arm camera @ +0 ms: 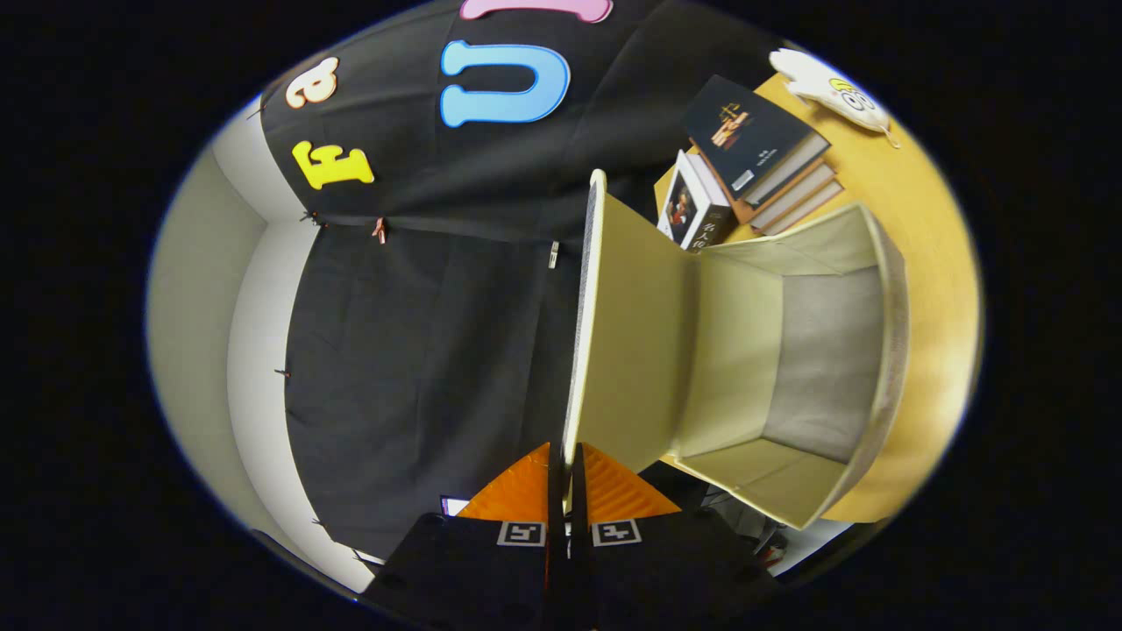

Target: Open the storage box then place both shoes into the box .Put the left shoe in first, then the right shoe, with the right side of both shoes facing outward in a uniform manner.

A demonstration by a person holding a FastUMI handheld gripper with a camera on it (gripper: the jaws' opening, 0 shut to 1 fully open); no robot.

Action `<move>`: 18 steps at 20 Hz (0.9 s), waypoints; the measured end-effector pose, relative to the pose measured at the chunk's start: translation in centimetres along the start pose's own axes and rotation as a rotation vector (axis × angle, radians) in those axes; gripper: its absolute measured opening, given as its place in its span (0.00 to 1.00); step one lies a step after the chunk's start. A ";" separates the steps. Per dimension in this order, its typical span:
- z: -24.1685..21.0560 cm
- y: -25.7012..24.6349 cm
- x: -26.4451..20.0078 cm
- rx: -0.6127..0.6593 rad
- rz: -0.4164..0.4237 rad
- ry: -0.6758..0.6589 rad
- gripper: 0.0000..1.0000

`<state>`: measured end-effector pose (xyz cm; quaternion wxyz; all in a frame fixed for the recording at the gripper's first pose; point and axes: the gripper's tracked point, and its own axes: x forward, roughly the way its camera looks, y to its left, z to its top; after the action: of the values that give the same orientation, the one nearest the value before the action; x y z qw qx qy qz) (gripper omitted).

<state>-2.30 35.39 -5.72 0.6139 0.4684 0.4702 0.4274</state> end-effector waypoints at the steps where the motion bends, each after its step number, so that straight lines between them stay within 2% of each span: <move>1: -0.1 0.6 1.3 -0.017 -0.011 0.001 0.05; 6: -2.1 2.4 8.7 -0.115 -0.075 0.034 0.05; 12: -4.3 0.2 17.5 -0.207 -0.187 0.078 0.05; 16: -5.0 -1.1 19.5 -0.217 -0.236 0.105 0.06; 18: -4.1 -1.9 19.0 -0.279 -0.278 0.066 0.11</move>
<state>-2.52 54.09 -11.48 0.7101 0.2951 0.4865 0.4148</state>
